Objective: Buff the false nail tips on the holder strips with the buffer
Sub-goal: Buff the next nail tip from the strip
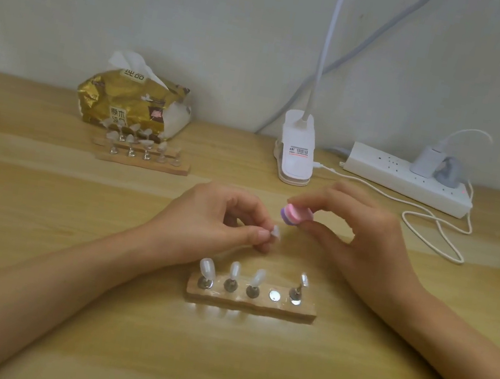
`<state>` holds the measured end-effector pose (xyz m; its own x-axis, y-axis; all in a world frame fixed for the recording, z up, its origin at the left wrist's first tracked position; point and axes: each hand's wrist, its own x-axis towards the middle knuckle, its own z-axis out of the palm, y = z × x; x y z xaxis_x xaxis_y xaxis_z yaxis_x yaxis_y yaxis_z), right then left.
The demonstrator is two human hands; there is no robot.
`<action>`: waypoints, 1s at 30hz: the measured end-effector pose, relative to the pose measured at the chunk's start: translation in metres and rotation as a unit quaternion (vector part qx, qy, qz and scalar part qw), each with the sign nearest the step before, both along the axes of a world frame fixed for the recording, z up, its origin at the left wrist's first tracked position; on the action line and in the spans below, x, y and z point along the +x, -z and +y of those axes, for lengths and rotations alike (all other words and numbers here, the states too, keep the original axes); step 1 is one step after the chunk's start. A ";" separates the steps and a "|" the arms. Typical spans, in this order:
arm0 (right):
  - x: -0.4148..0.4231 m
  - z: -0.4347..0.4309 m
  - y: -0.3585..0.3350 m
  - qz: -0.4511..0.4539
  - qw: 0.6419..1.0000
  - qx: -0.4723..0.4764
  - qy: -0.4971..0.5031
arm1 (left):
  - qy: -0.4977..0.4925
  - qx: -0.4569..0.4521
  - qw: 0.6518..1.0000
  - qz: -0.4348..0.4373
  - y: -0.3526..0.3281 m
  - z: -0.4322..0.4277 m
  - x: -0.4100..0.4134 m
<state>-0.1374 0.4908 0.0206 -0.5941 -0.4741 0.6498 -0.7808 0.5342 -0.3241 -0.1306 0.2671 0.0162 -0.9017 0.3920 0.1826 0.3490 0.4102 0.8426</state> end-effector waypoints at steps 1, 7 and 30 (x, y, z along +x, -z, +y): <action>0.001 0.000 0.000 0.013 1.000 0.001 -0.018 | 0.000 0.002 1.000 -0.002 0.000 0.000 0.000; -0.002 0.003 0.001 -0.015 1.000 -0.003 0.003 | -0.003 -0.004 1.000 -0.016 0.000 0.002 -0.001; 0.001 0.001 0.001 0.000 0.999 -0.003 -0.035 | -0.006 -0.017 1.000 -0.001 0.000 0.001 -0.001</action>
